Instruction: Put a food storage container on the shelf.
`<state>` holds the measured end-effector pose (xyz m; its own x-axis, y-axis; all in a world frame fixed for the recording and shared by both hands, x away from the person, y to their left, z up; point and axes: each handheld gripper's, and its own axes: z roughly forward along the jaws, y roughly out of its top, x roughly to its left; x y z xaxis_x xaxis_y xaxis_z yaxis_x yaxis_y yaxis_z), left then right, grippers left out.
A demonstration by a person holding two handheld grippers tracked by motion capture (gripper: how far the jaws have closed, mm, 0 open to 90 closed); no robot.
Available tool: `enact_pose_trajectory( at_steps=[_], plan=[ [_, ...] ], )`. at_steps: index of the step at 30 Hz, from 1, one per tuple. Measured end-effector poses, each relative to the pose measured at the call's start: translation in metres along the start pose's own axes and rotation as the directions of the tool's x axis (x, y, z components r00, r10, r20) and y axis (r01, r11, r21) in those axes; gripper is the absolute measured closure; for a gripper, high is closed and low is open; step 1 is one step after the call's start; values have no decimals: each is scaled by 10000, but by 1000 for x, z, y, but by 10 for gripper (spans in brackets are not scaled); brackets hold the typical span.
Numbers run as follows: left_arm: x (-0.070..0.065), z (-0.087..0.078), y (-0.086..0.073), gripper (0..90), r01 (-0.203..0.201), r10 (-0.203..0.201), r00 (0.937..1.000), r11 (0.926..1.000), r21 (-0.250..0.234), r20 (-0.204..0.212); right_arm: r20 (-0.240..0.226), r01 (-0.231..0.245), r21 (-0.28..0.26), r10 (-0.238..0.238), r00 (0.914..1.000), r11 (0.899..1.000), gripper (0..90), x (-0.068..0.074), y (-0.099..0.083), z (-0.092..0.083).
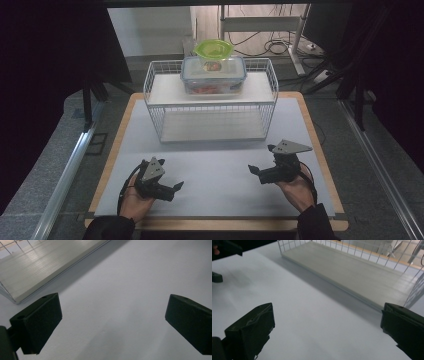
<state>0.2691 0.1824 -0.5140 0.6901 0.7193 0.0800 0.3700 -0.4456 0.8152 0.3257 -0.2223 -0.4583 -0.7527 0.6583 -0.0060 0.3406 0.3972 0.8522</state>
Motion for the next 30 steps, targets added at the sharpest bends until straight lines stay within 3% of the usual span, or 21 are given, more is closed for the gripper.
enact_pose_trajectory(
  at_steps=[8, 15, 30],
  plan=[
    [-1, 1, 0, 8, -42, 42, 10000, 10000, 74, 12, 225, -6, 400, -3, 9997, 9992, 0, 2, -18, 0],
    [-2, 3, -1, 8, -130, 129, 9999, 9998, 181, 13, 585, 246, 762, -291, 9979, 9968, 0, 4, -31, 4],
    [-4, 8, -2, 7, -208, 206, 9998, 9989, 415, 73, 585, -6, 1328, -73, 9983, 9911, 0, 1, -46, 11]
  ],
)
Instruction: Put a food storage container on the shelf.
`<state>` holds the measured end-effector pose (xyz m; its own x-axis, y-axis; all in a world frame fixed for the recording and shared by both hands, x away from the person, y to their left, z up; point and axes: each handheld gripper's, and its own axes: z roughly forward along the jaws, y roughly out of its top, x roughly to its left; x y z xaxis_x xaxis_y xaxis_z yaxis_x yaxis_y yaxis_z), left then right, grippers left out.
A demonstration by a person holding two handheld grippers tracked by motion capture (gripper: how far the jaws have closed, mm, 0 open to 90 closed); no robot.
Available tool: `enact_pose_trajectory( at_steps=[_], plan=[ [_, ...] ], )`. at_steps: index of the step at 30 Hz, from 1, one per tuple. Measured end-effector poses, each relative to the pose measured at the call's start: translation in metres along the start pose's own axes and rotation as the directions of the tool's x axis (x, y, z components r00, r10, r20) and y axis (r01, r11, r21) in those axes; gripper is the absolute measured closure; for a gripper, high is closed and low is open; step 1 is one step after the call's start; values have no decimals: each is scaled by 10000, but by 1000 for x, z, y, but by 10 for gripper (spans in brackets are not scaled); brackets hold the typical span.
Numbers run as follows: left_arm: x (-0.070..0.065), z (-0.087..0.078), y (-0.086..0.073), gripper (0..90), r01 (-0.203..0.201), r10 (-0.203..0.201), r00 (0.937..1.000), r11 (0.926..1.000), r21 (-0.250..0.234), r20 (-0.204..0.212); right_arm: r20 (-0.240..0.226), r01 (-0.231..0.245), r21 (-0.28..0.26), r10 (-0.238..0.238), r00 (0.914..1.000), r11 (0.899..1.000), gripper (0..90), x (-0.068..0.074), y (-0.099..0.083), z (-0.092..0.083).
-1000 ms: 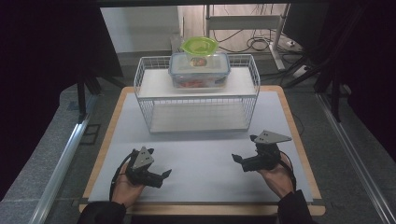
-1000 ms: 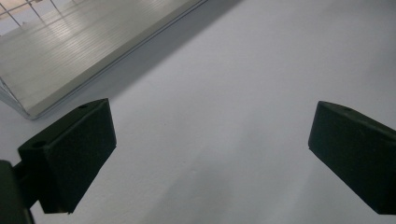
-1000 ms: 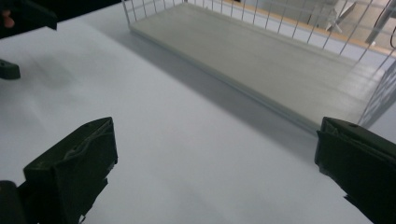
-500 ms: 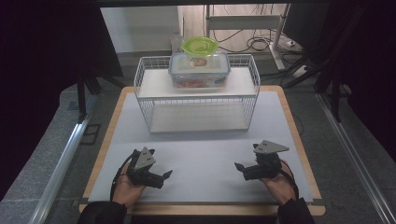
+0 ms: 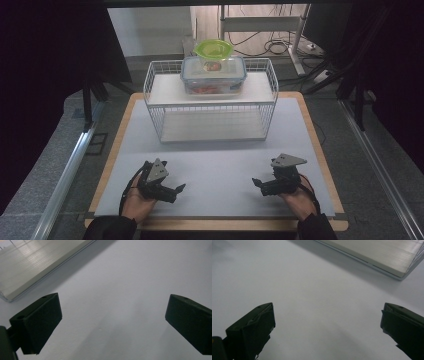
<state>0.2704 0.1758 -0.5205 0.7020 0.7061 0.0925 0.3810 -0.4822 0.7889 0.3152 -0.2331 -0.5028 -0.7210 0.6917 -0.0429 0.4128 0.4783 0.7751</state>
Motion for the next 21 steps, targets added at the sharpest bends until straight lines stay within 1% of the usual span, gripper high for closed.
enact_pose_trajectory(
  at_steps=[5, 10, 16, 21],
  plan=[
    [0, 1, 0, 7, -22, 22, 10000, 9999, 101, 8, -122, -81, 305, 85, 9999, 9995, 0, -1, -3, 6],
    [-1, 3, -1, 7, -21, 20, 10000, 9998, 199, 44, -216, -17, 614, 30, 9998, 9981, 0, -1, -6, 10],
    [-1, 4, -1, 7, -41, 40, 10000, 9996, 270, 32, -248, -42, 834, 63, 9997, 9965, 0, -1, -7, 12],
    [-2, 5, -1, 7, -59, 58, 10000, 9996, 288, 38, -207, 68, 917, -49, 9998, 9958, 0, -1, -8, 13]
  ],
)
